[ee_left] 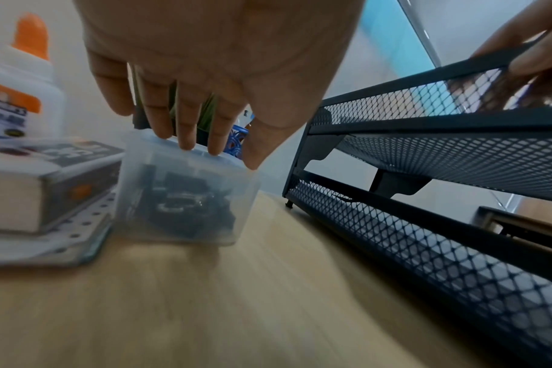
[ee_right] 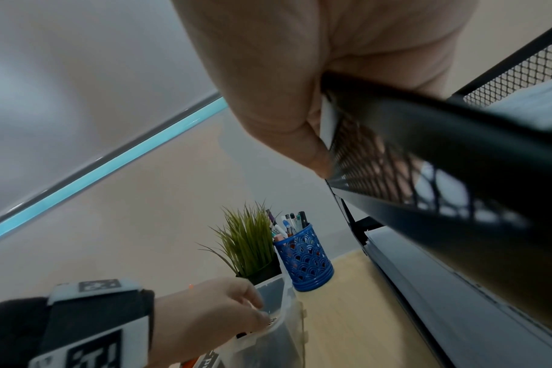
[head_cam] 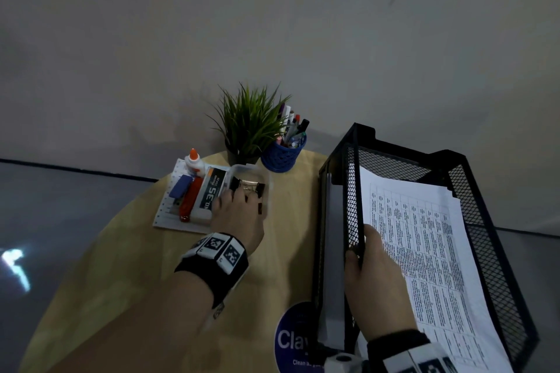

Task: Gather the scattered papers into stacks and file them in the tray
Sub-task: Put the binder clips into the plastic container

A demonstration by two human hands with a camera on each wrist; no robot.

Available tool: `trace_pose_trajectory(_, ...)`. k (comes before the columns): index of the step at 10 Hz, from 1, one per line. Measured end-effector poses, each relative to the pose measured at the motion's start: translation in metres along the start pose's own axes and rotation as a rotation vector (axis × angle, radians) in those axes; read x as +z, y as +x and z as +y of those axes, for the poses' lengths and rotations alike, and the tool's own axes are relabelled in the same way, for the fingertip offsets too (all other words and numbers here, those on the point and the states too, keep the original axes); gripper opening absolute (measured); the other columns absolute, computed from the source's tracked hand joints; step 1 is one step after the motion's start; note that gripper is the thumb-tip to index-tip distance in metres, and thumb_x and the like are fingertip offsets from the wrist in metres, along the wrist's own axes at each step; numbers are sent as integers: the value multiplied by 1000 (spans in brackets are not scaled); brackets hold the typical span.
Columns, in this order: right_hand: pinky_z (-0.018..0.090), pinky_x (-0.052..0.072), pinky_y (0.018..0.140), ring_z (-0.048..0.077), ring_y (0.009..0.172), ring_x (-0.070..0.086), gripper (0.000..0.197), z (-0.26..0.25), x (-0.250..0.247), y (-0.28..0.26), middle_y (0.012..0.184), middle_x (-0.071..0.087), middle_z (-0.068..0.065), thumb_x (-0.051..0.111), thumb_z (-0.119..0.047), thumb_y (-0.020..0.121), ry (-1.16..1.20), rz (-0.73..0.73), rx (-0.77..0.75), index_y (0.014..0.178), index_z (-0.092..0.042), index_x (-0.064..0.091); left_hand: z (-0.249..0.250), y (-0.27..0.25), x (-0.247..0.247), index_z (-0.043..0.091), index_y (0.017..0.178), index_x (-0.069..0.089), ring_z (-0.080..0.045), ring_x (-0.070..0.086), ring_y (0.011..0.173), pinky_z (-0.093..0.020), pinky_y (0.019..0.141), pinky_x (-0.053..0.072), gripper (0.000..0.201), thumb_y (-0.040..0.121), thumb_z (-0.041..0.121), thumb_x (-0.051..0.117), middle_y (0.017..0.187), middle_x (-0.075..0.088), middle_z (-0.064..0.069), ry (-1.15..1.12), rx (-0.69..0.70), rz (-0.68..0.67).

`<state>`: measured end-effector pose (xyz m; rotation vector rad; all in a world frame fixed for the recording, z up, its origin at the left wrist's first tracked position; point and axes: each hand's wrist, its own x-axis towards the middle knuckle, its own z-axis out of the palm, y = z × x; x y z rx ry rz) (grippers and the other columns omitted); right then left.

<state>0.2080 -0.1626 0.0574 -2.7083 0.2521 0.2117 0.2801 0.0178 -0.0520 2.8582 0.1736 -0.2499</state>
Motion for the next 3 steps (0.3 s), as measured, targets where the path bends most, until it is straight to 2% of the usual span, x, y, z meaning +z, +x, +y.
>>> trace_pose_trajectory(1, 29, 29, 64, 31, 91, 61, 35, 3, -3, -4, 82, 51, -1, 48, -8, 93, 55, -29, -9, 126, -14, 40, -5, -21, -3, 23, 131, 42, -24, 31, 131, -39, 107, 25, 41, 91, 33, 46, 138, 39, 0, -22, 22, -1)
trace_pose_trajectory(2, 30, 35, 67, 28, 93, 62, 31, 7, -7, -9, 90, 61, 2, 52, -11, 92, 74, -75, -6, 122, -15, 47, -13, -43, -10, 22, 128, 46, -23, 34, 129, -37, 105, 30, 37, 92, 32, 44, 137, 41, 0, -24, 19, -84)
trace_pose_trajectory(3, 30, 44, 75, 21, 93, 63, 26, 14, -17, -14, 102, 67, 2, 53, -23, 94, 42, -65, 1, 118, -16, 55, -22, -63, -11, 20, 128, 47, -23, 39, 126, -35, 102, 36, 36, 94, 32, 42, 139, 41, -3, 15, 0, -248)
